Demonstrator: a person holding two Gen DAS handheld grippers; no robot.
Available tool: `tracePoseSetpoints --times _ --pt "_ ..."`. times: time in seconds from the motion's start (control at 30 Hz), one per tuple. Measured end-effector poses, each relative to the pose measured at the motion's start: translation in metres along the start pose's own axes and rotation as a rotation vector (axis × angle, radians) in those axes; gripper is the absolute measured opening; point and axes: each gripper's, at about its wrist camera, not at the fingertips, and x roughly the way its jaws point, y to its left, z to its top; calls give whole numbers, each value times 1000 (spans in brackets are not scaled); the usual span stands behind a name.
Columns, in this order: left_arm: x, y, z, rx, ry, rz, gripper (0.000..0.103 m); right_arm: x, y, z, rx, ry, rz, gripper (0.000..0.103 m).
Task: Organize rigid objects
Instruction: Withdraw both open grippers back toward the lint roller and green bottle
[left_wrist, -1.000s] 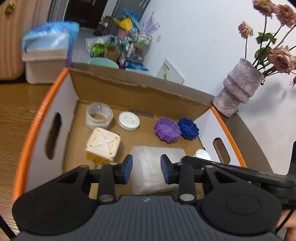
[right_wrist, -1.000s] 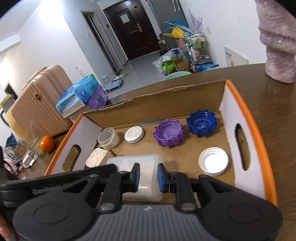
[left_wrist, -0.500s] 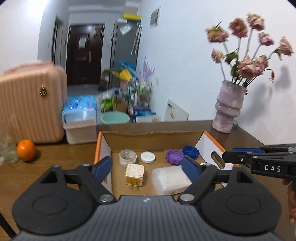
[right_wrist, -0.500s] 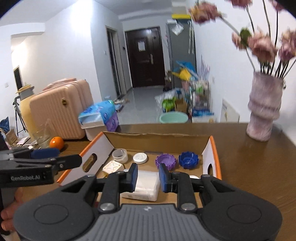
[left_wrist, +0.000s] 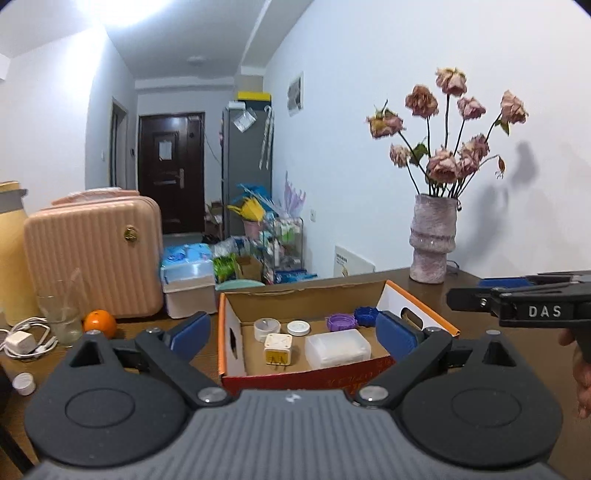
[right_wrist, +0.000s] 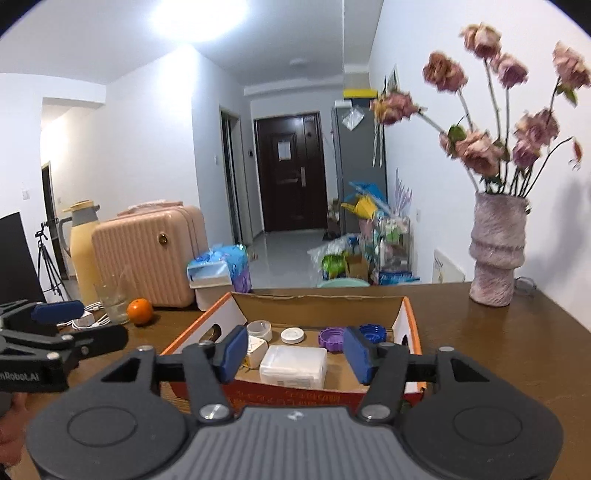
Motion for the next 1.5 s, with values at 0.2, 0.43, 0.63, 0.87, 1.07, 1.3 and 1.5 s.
tracePoseSetpoints --times 0.2,0.43,0.63,0.87,1.07,1.3,1.5 --pt "-31 2 -22 0 10 21 103 -36 6 -28 5 -15 12 70" --pt "-73 -4 -48 8 -2 52 103 -78 9 -72 -8 -9 -4 71" --pt "-114 -20 -71 -16 -50 42 103 -113 11 -110 42 -23 -20 71" --pt "-167 -32 -112 22 -77 67 103 -157 16 -145 40 -4 -28 73" --pt "-195 -26 -137 1 -46 84 103 -188 22 -165 31 30 -20 74" --pt "-186 -26 -143 -7 26 64 103 -190 20 -175 53 69 -50 75" --pt "-151 -30 -142 -8 103 46 103 -167 10 -171 71 99 -70 70"
